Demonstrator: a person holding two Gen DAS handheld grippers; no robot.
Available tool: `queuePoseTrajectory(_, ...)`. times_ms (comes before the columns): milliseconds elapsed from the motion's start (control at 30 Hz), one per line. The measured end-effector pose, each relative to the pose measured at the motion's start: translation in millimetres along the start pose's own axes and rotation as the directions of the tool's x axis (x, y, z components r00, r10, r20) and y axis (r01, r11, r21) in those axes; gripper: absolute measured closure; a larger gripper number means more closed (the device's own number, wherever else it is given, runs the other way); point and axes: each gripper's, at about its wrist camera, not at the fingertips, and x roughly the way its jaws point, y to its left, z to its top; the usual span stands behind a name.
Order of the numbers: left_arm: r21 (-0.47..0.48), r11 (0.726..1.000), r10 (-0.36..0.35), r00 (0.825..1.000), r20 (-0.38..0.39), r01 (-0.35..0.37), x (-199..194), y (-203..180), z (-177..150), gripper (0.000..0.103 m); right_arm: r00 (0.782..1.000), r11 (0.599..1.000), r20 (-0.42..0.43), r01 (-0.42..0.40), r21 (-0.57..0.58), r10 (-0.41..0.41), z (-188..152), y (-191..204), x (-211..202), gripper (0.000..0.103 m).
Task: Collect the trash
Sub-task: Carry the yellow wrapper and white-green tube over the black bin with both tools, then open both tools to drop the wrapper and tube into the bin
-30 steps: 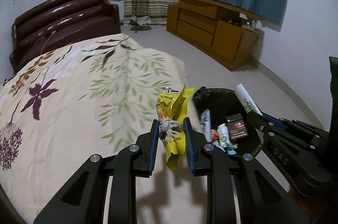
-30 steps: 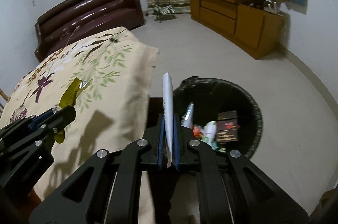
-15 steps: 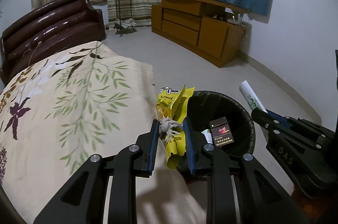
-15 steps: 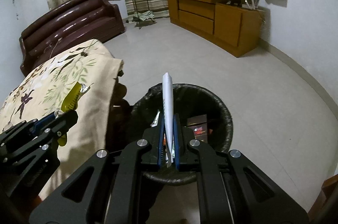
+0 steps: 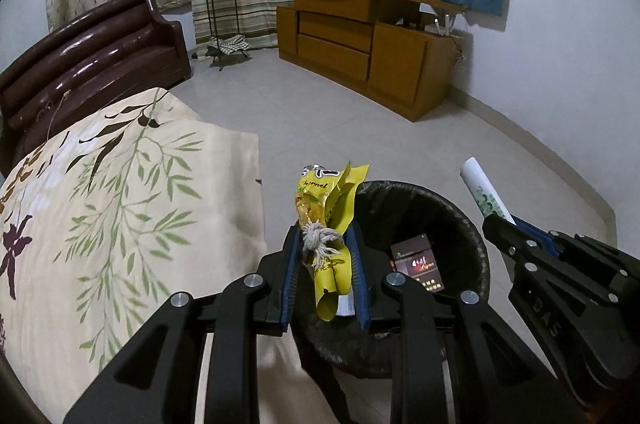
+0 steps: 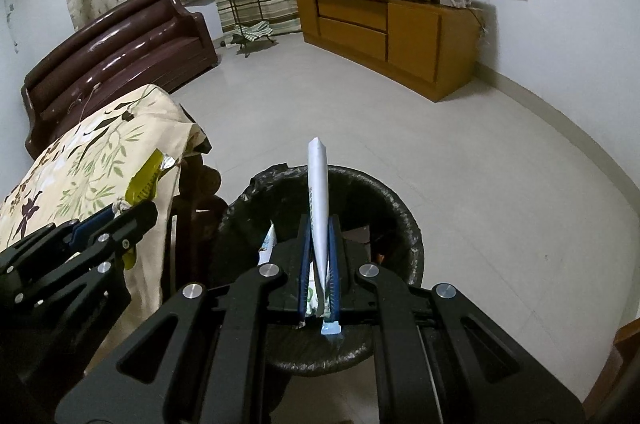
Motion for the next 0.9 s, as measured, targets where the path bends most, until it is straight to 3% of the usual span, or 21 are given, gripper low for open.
queuePoseTrajectory(267,0.012,1.000,0.006,1.000,-0.021,-0.005,15.8,-5.8,7.1,0.079,1.000,1.000,-0.005,0.002,0.017,-0.002,4.2,-4.5,14.0,0.094)
queuePoseTrajectory(333,0.021,1.000,0.010,1.000,-0.020,-0.010,16.1,-7.3,7.7,0.070,1.000,1.000,-0.011,-0.001,0.022,0.001,4.5,-5.2,17.5,0.093)
queuePoseTrajectory(433,0.024,1.000,0.015,1.000,-0.013,-0.015,15.1,-9.0,7.0,0.050,1.000,0.999,-0.006,0.003,0.038,-0.003,4.6,-9.1,19.6,0.080)
queuePoseTrajectory(600,0.018,1.000,0.017,1.000,-0.010,-0.017,14.2,-7.5,7.0,0.043,1.000,0.999,-0.006,0.015,0.048,-0.015,3.4,-12.0,21.0,0.076)
queuePoseTrajectory(667,0.011,1.000,0.017,1.000,-0.011,-0.017,13.8,-6.3,7.5,0.042,1.000,0.998,-0.001,0.023,0.051,-0.023,3.1,-13.5,20.5,0.066)
queuePoseTrajectory(900,-0.002,1.000,0.023,1.000,-0.006,-0.023,10.9,-1.4,8.2,0.039,0.999,0.997,0.021,0.046,0.057,-0.047,3.1,-14.3,16.3,0.048)
